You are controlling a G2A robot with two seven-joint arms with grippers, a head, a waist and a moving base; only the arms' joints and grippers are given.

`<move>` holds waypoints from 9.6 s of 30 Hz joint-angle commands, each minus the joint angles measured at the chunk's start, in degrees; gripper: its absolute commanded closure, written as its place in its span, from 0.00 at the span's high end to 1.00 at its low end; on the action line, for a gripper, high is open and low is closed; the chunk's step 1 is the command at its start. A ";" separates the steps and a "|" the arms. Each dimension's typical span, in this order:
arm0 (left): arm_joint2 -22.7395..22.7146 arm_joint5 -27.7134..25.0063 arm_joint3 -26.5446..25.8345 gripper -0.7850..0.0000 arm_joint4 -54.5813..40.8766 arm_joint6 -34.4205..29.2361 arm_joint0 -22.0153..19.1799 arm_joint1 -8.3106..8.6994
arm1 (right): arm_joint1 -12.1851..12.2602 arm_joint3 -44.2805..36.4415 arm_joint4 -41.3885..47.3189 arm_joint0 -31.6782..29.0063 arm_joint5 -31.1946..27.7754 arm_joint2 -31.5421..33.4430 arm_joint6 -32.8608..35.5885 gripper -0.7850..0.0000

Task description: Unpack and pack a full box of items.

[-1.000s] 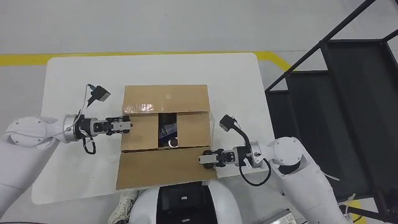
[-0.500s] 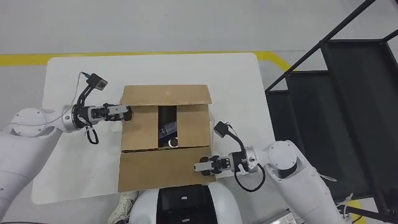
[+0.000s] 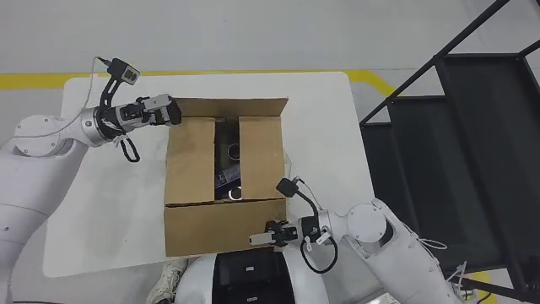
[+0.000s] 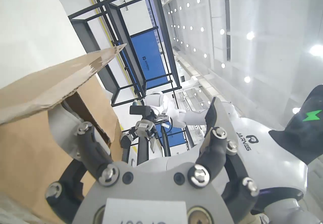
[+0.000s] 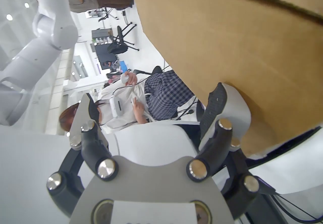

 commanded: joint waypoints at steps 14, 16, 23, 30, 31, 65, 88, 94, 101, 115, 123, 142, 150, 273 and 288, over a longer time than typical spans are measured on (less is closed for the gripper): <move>7.54 2.40 13.75 1.00 6.46 17.63 -11.01 -8.24 | 0.06 0.95 -8.28 1.68 1.33 -4.28 -7.13 1.00; 9.33 2.91 16.00 1.00 10.83 19.78 -12.37 -9.34 | 0.02 1.09 -8.69 2.03 1.39 -4.92 -7.67 1.00; 15.79 5.22 20.24 1.00 26.02 27.73 -14.57 -13.27 | -0.18 2.09 -8.03 4.10 1.78 -6.20 -9.13 1.00; 17.37 5.38 25.17 1.00 29.92 30.49 -14.55 -15.83 | -0.54 3.82 -9.99 6.36 3.64 -8.04 -12.18 1.00; 17.25 5.23 25.84 1.00 29.69 30.15 -14.54 -16.06 | -0.57 4.03 -10.48 6.65 3.92 -8.40 -12.19 1.00; -7.22 -5.68 18.95 1.00 18.30 13.90 -1.61 -8.08 | 0.34 -8.08 1.18 6.03 12.95 -2.53 -12.90 1.00; -30.38 5.41 -3.97 1.00 12.40 -11.78 20.92 0.83 | -4.84 4.87 6.96 26.29 23.32 -17.07 -22.21 1.00; -30.38 5.41 -3.97 1.00 12.40 -11.78 20.92 0.83 | -4.84 4.87 6.96 26.29 23.32 -17.07 -22.21 1.00; -28.86 5.37 -4.33 1.00 13.62 -8.03 21.08 0.29 | -6.20 9.58 6.84 29.60 22.88 -21.55 -20.84 1.00; -31.82 1.33 -6.33 1.00 10.36 -9.69 22.19 0.45 | -11.81 16.46 10.14 39.64 16.41 -31.34 -21.68 1.00; -36.93 -0.50 -11.45 1.00 1.36 -10.34 25.25 0.65 | -15.54 16.39 9.06 44.88 12.49 -36.66 -24.45 1.00; -34.37 5.65 -6.75 1.00 7.99 -5.62 22.83 -0.08 | -27.82 33.22 10.42 53.82 11.57 -47.76 -24.25 1.00; -31.56 9.53 -1.45 1.00 14.45 -0.36 21.91 -0.56 | -22.10 22.00 1.77 45.90 14.41 -40.38 -23.67 1.00; -30.44 10.67 -14.03 1.00 13.69 -10.08 19.01 -7.92 | -3.78 -11.98 -10.58 -7.29 32.21 3.34 -38.98 1.00; -32.02 7.22 -7.80 1.00 11.74 -12.75 18.60 -7.53 | -4.19 -21.26 -18.68 -7.16 38.66 0.36 -45.58 1.00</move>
